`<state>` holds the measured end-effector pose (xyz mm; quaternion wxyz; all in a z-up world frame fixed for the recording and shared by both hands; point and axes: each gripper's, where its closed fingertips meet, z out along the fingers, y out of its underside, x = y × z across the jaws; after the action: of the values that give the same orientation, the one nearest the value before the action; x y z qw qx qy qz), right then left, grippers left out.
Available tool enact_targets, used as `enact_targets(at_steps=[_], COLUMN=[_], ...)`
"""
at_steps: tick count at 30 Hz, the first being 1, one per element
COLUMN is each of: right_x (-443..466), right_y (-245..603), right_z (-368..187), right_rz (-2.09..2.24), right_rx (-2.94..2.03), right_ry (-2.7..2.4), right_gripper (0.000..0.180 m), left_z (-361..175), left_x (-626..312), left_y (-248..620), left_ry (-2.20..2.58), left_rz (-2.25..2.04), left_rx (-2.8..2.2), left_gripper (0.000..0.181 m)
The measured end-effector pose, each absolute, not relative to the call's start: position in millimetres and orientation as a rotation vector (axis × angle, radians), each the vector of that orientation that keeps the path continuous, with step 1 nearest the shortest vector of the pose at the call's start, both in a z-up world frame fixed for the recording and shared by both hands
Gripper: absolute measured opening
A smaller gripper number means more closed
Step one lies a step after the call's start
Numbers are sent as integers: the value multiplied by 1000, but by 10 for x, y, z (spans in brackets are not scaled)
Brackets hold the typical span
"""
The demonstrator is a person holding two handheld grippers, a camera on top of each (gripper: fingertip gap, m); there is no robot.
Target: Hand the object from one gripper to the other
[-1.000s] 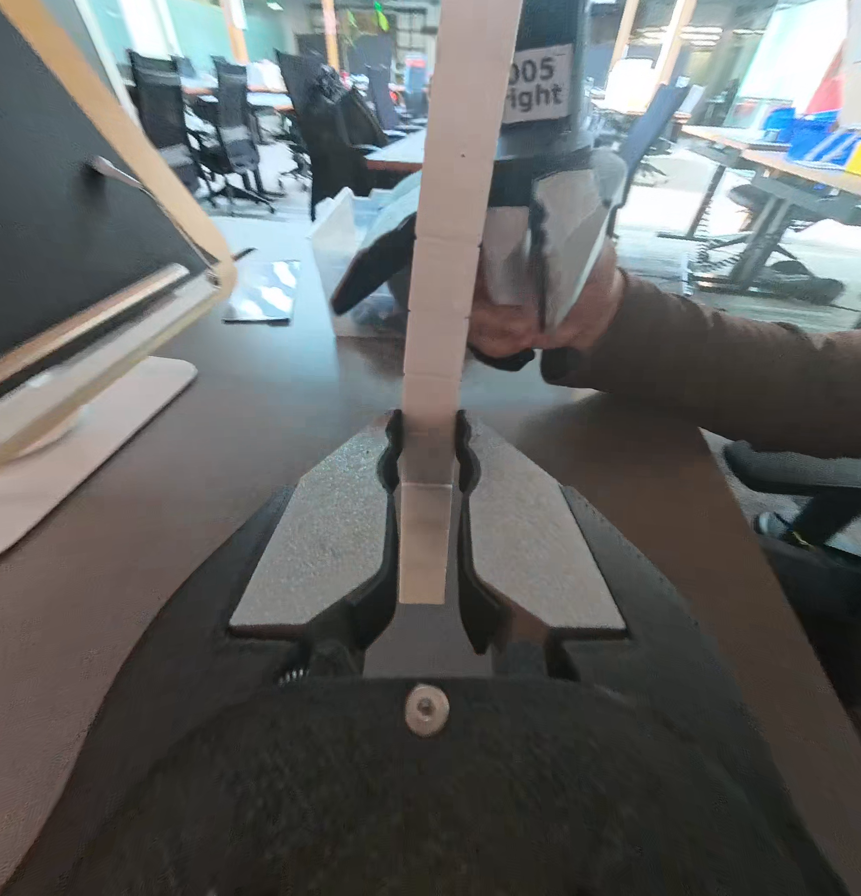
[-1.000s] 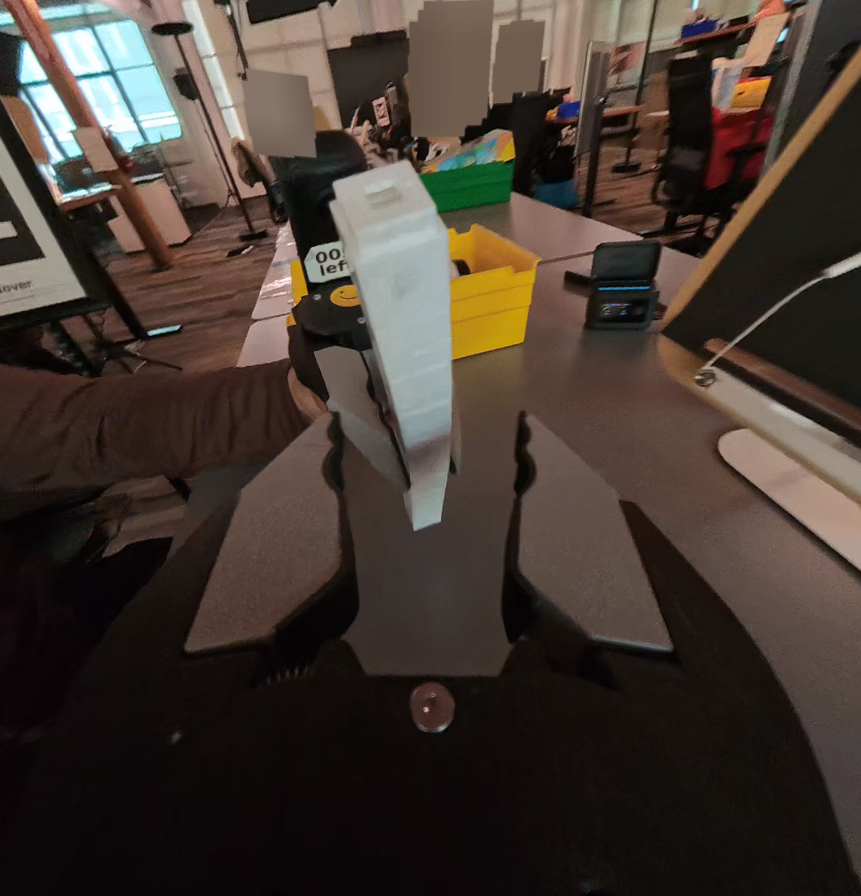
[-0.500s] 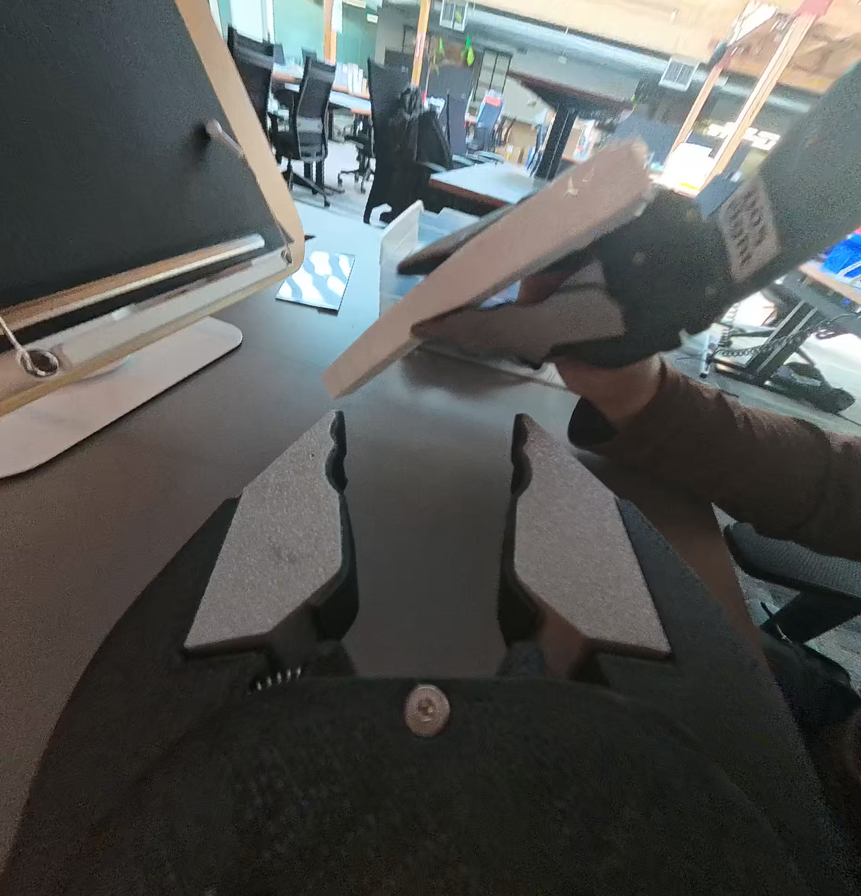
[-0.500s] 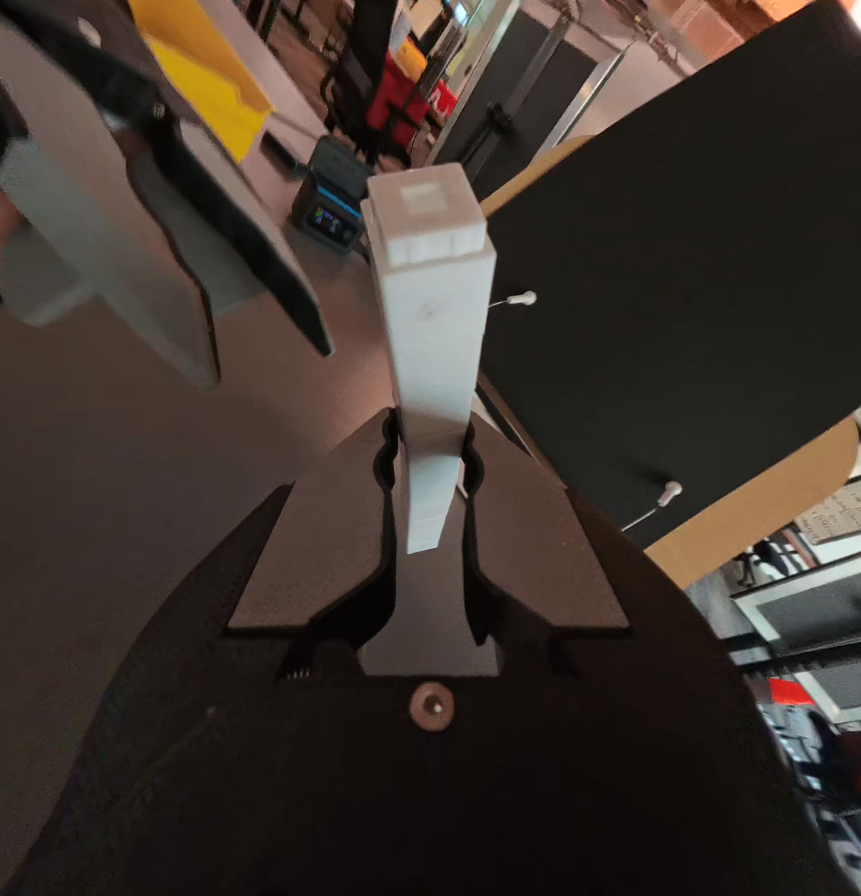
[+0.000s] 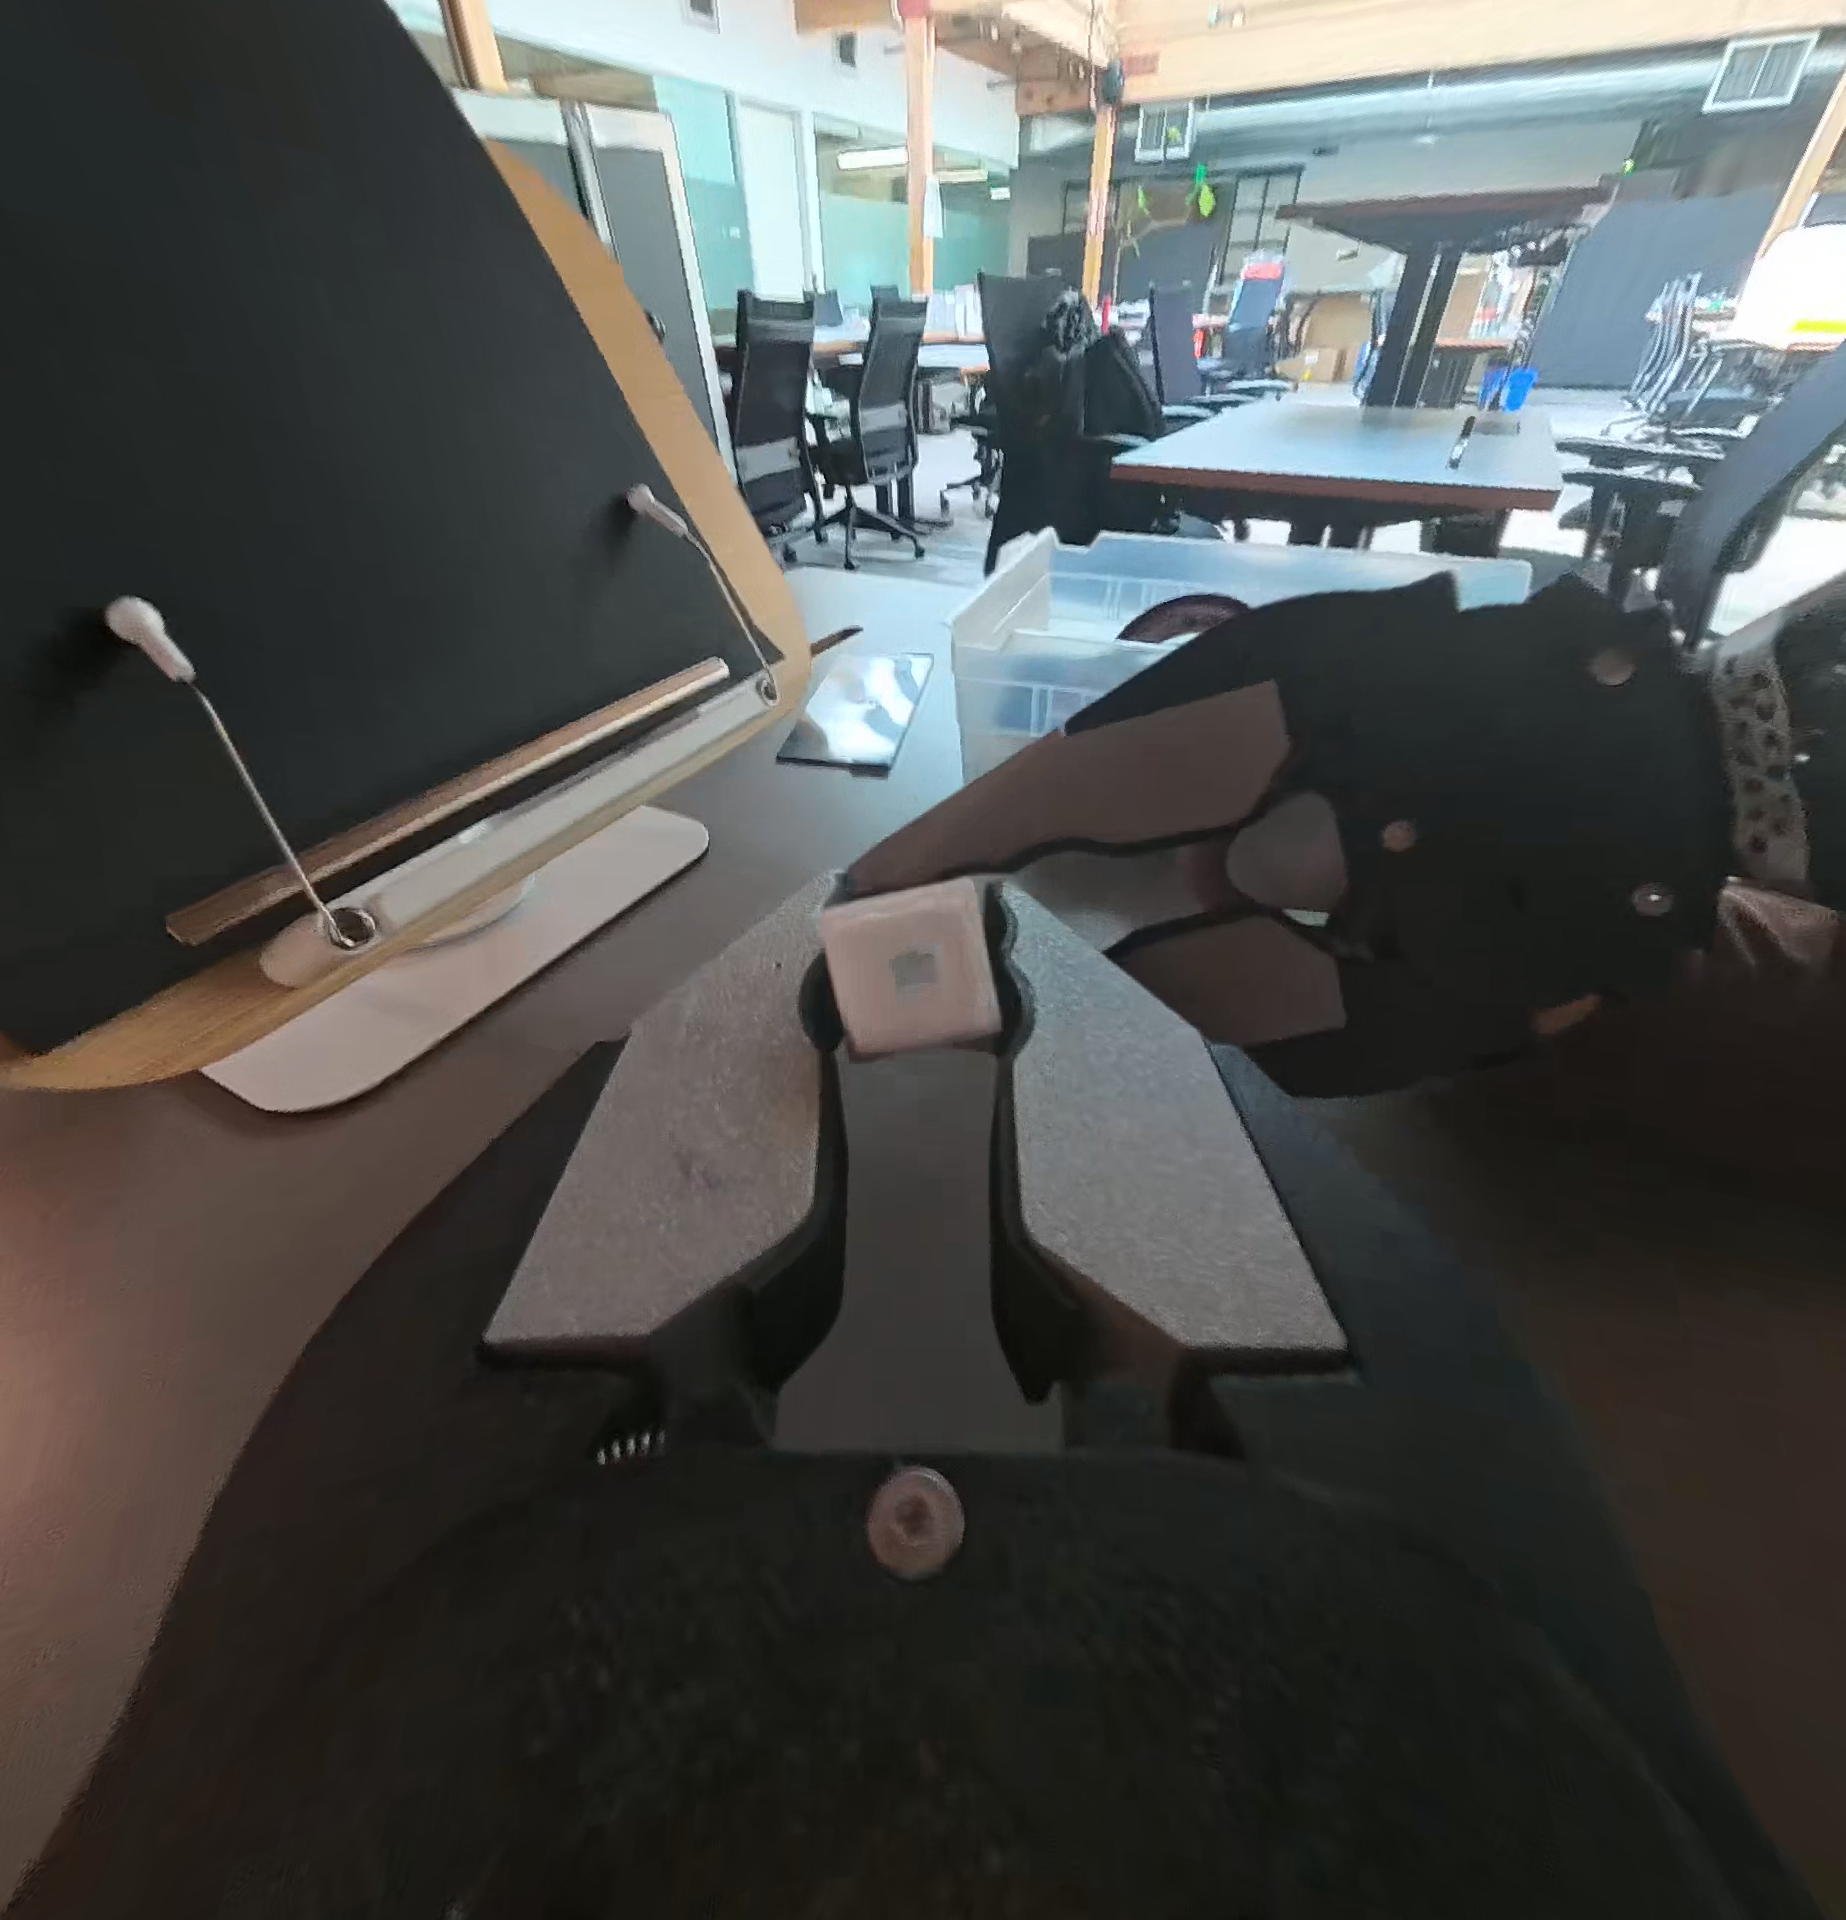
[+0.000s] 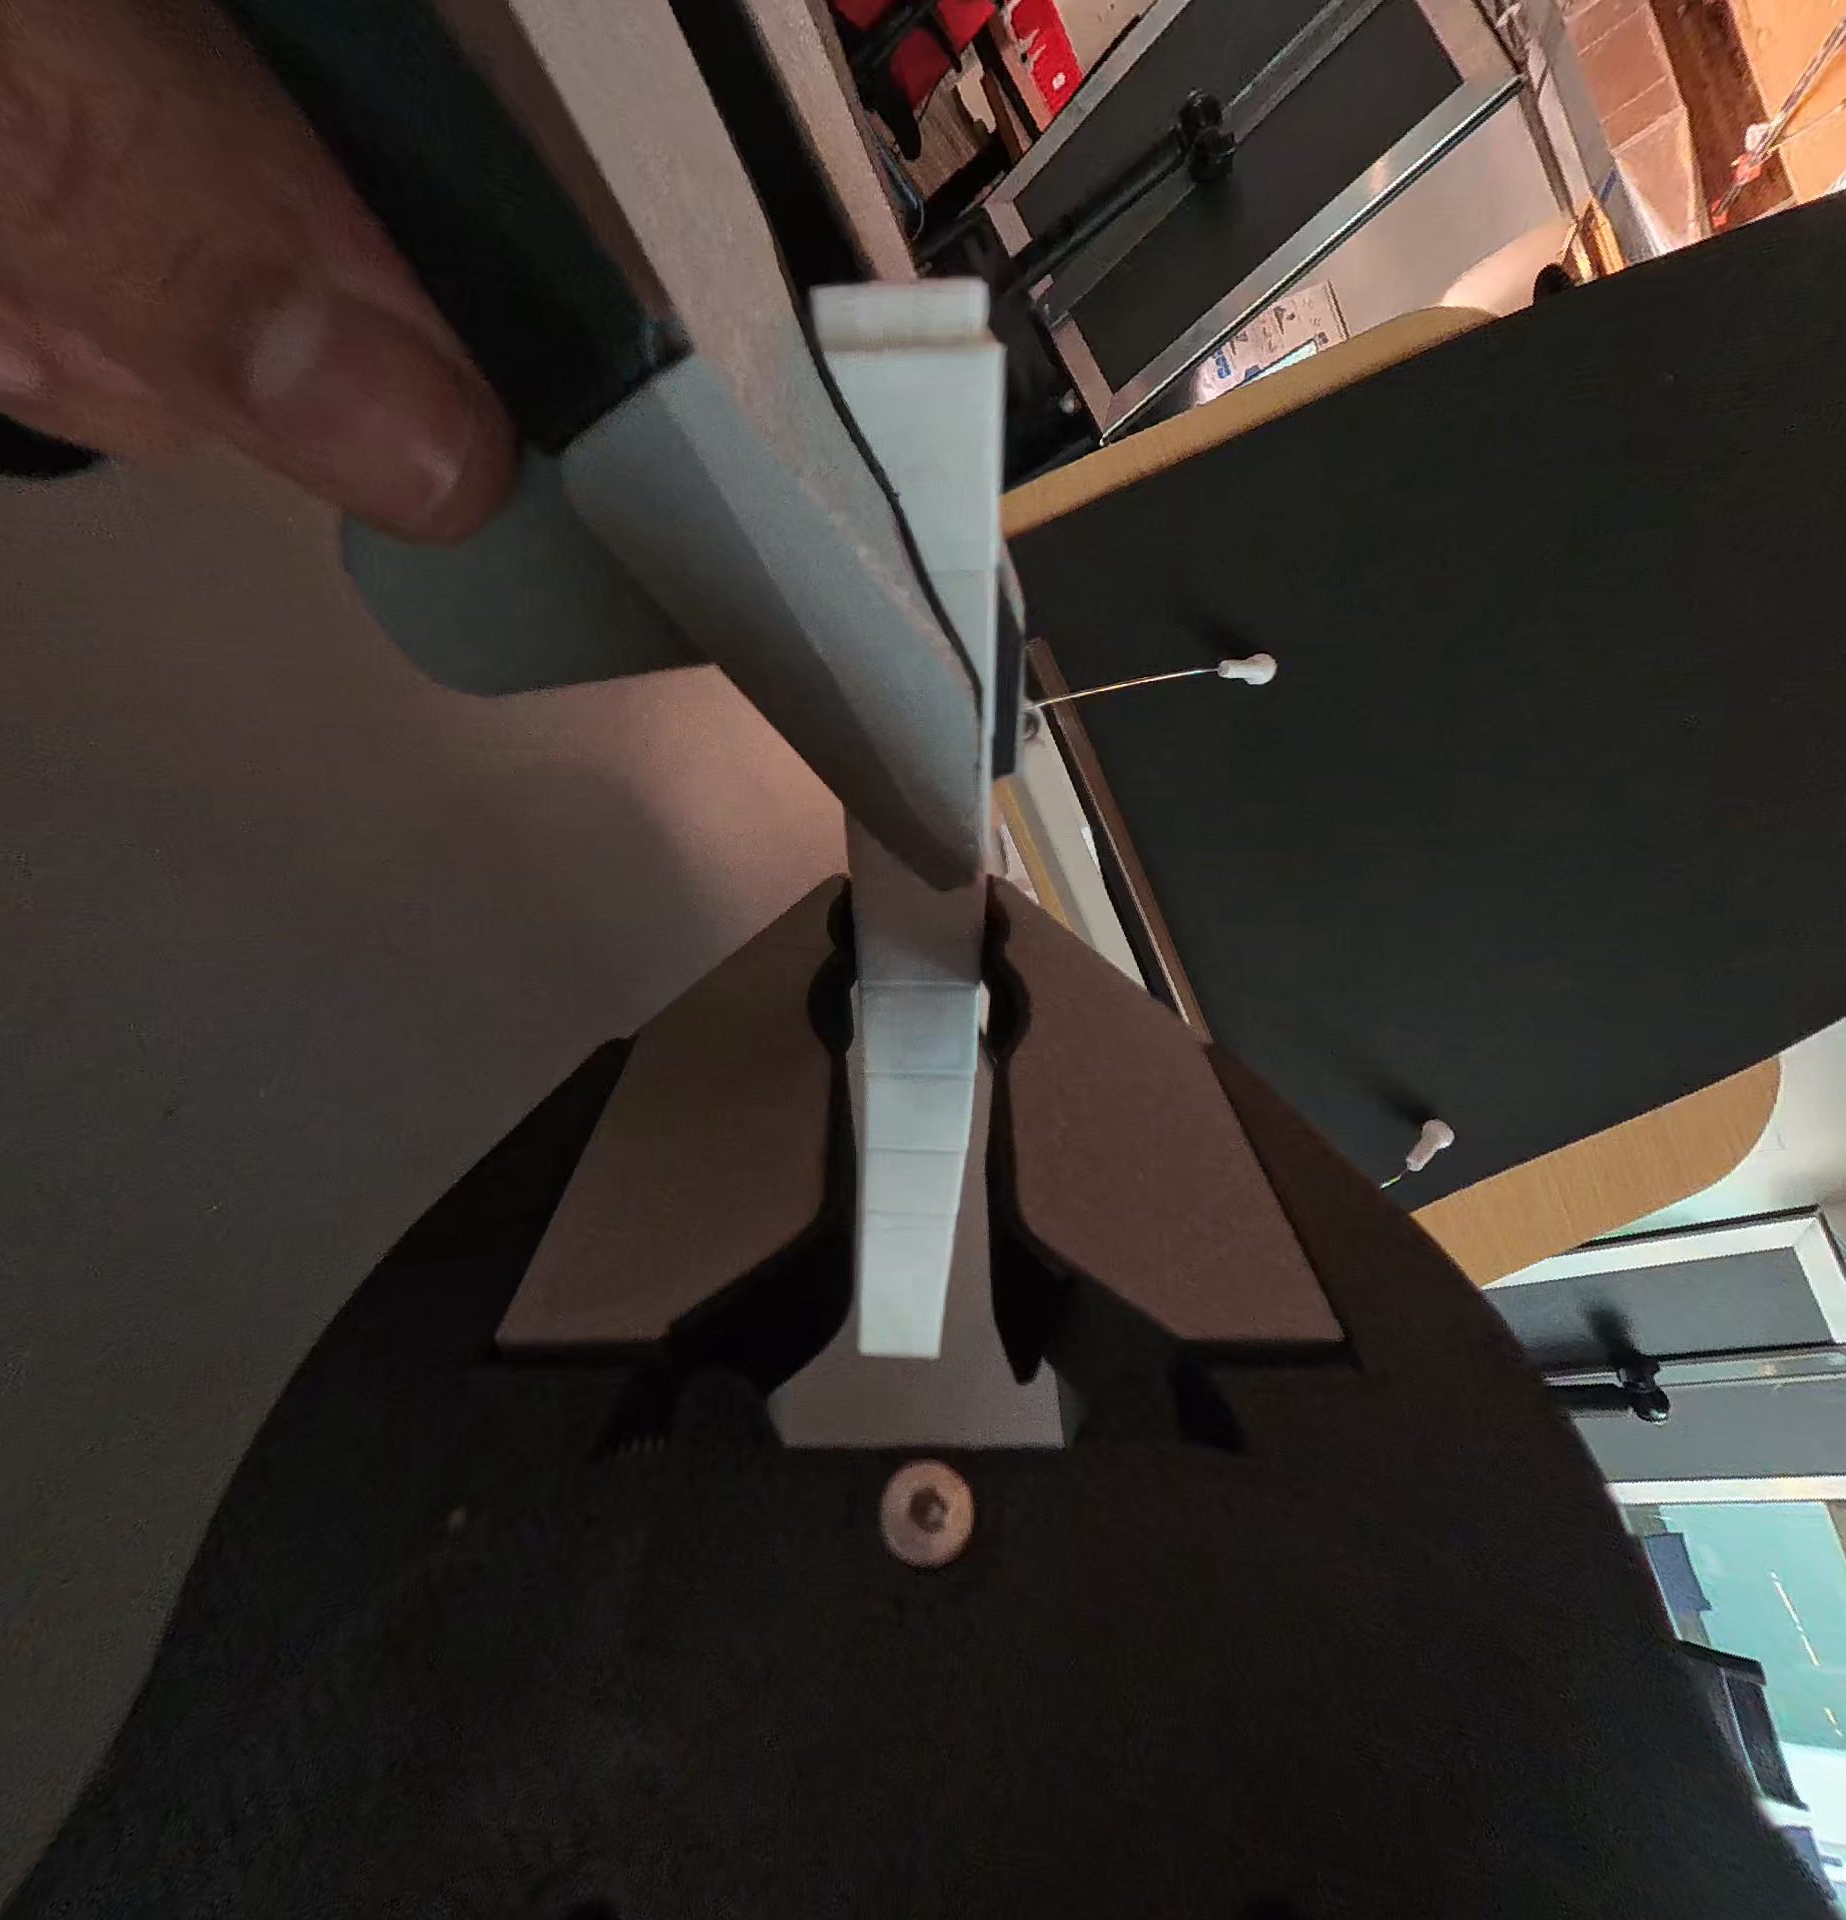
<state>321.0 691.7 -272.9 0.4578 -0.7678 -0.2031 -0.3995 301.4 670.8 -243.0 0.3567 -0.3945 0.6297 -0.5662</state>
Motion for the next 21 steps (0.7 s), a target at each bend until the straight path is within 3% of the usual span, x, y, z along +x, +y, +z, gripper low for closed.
enact_targets(at_steps=[6,11,15,21], right_x=[3170,3016,2755,2869], right_y=[6828,6638,6702,6684], right_z=[-2574,-2089,-2192,-1969], right_rz=[-633,98,894,1328], right_rx=[-1856,-1626,-1561,-1200], right_ry=[-318,-10,132,294], right_gripper=[31,37,60,68], left_z=[-2360,-2125,-1860,-1750], left_x=[3017,2969,2817,2652], left_y=[7023,7368,7236,6728], left_ry=[1534,1286,1195,1263], left_rz=[-1437,-1426,-1449,-1448], left_rx=[-1013,-988,-782,-515], left_gripper=[20,21,21,22])
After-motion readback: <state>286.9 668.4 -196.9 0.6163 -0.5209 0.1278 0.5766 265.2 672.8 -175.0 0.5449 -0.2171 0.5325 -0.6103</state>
